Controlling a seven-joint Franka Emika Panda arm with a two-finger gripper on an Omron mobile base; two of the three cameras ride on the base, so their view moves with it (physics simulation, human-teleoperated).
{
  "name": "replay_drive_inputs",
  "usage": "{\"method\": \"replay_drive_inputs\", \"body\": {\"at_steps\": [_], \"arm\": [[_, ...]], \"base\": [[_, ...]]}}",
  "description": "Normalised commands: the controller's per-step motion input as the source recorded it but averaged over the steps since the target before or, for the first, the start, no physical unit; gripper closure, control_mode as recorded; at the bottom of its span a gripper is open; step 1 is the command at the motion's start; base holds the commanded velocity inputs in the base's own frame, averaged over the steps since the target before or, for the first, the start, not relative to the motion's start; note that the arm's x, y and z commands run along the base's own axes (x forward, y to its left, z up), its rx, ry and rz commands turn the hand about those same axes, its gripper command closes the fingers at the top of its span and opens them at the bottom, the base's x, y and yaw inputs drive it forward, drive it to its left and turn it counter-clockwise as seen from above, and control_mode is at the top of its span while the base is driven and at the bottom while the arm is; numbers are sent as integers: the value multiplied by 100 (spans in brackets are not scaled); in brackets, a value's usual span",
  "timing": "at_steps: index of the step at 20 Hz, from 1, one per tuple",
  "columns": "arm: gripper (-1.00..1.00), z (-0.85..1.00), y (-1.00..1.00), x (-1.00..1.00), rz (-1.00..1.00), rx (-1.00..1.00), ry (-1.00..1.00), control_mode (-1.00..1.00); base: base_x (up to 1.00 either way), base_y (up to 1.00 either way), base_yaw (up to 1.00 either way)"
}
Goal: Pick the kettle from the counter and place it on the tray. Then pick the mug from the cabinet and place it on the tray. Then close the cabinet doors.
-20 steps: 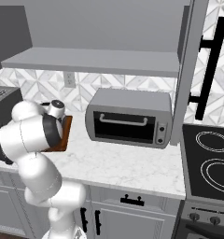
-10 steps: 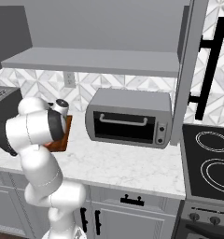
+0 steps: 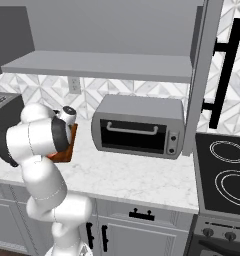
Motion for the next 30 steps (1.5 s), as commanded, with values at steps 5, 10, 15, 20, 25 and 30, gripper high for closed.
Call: {"method": "replay_drive_inputs", "body": {"at_steps": [5,10,15,20,25,30], "arm": [[-100,-14,-45,-5,0,0,0,-100],[-100,-9,-24,0,0,0,0,-100],[-100,29,-2,-17,0,1,-2,-100],[-100,68,2,-54,0,13,0,-100],[-100,55,8,-65,0,8,0,-100],[-100,50,15,-69,6,0,-5,-100]], "base": [[0,0,0],[0,0,0],[0,0,0],[0,0,0],[0,0,0],[0,0,0]]}}
